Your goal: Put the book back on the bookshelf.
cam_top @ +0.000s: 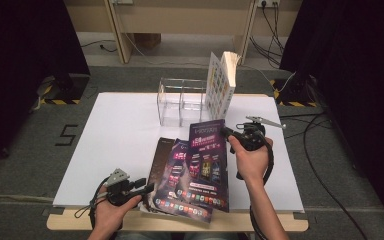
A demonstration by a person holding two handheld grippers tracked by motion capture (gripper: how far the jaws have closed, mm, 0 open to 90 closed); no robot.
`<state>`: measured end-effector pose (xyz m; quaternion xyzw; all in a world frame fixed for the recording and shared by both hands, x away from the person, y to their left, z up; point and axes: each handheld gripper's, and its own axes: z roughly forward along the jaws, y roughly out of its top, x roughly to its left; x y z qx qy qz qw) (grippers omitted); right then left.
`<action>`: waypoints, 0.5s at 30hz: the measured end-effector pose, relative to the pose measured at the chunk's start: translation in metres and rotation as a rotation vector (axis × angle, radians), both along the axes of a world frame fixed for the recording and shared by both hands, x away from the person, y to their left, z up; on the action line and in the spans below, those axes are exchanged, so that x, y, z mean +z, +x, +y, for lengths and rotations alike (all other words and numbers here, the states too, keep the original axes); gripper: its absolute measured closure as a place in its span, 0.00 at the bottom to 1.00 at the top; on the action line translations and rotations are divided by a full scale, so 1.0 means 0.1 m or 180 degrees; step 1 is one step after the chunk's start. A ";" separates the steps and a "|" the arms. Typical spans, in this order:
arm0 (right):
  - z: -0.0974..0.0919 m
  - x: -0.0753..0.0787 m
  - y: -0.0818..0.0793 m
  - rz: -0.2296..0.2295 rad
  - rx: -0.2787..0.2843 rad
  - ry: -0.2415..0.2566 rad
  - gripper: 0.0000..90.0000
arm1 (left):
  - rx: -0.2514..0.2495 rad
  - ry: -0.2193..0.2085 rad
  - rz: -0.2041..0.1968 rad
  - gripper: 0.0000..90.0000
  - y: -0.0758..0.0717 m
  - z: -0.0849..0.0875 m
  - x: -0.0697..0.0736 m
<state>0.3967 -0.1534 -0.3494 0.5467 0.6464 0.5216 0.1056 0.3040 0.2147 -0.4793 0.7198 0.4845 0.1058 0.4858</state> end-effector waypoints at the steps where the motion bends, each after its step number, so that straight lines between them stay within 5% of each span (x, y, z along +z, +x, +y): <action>1: 0.01 0.04 -0.01 -0.0066 -0.0028 -0.0029 0.94 | 0.0005 -0.0002 -0.0006 0.61 0.00 0.00 0.00; 15: 0.18 0.29 -0.01 -0.0579 -0.0169 -0.0185 0.94 | 0.0051 -0.0021 -0.0013 0.61 -0.01 0.04 -0.03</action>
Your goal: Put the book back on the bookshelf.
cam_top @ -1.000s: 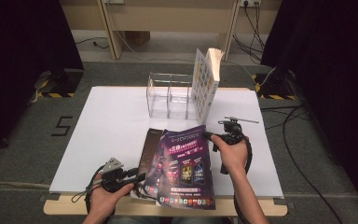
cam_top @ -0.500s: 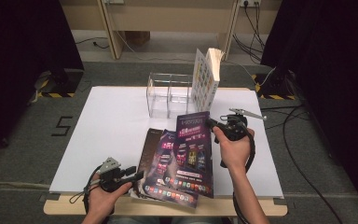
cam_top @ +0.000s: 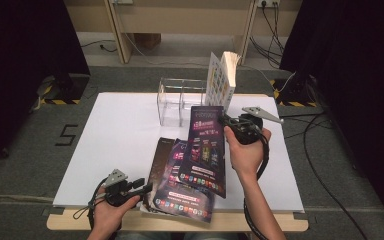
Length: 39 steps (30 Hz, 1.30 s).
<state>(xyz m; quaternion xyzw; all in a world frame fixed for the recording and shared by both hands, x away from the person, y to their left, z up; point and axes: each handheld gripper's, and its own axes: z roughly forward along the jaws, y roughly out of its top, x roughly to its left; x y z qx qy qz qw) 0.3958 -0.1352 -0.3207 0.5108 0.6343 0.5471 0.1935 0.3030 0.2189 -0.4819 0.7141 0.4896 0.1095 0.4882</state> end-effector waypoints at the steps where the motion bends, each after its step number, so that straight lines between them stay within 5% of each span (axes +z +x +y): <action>1: 0.01 0.02 0.00 -0.0044 -0.0010 -0.0004 0.94 | 0.0005 -0.0004 -0.0003 0.62 0.00 0.00 0.00; 18: 0.21 0.23 0.13 -0.0452 -0.0142 -0.0157 0.94 | 0.0029 -0.0013 -0.0002 0.62 0.00 0.03 -0.02; 39: 0.31 0.41 0.37 -0.0647 -0.0258 -0.0158 0.94 | 0.0044 -0.0015 0.0016 0.63 0.00 0.05 -0.04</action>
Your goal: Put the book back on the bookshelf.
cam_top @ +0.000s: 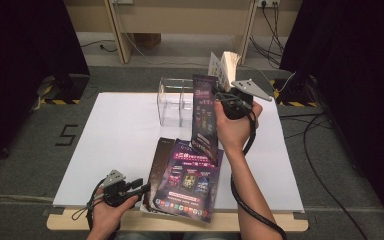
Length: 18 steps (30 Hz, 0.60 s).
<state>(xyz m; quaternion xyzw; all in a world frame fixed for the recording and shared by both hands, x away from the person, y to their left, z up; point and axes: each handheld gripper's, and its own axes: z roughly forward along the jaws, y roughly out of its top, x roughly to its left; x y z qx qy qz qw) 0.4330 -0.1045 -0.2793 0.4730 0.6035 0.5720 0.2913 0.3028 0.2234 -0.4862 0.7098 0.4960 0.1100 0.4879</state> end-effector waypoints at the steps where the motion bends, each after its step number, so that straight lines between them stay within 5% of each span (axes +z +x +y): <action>1: 0.00 0.01 0.01 -0.0003 -0.0010 -0.0001 0.94 | 0.0000 0.0001 -0.0001 0.63 0.00 0.00 0.00; 18: 0.05 0.10 0.21 -0.0090 -0.0101 0.0007 0.94 | 0.0000 0.0002 0.0017 0.63 0.00 -0.01 -0.03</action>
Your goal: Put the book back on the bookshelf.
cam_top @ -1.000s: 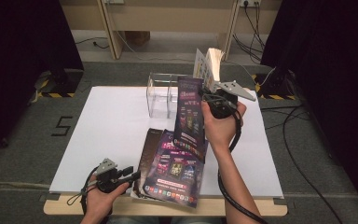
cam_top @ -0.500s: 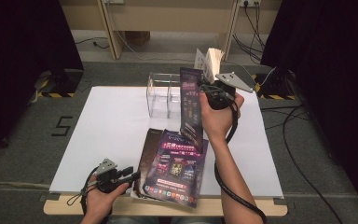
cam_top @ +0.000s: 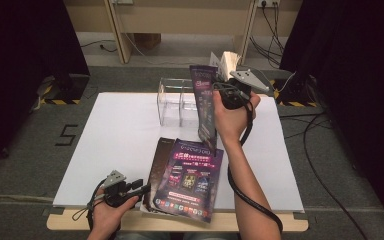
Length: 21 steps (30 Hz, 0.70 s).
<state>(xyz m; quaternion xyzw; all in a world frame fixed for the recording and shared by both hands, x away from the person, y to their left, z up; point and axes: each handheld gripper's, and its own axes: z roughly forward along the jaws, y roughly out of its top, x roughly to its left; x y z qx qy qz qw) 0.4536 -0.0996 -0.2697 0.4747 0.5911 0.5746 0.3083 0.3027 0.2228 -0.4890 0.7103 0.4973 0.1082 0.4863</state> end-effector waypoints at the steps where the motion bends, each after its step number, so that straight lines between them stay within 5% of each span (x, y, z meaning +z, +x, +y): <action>1: 0.00 0.00 0.01 -0.0007 -0.0005 0.0005 0.94 | 0.0002 0.0000 0.0001 0.63 0.00 0.00 0.00; 21: 0.09 0.02 0.19 -0.0083 -0.0055 0.0060 0.94 | 0.0013 0.0009 -0.0004 0.63 -0.01 0.01 -0.01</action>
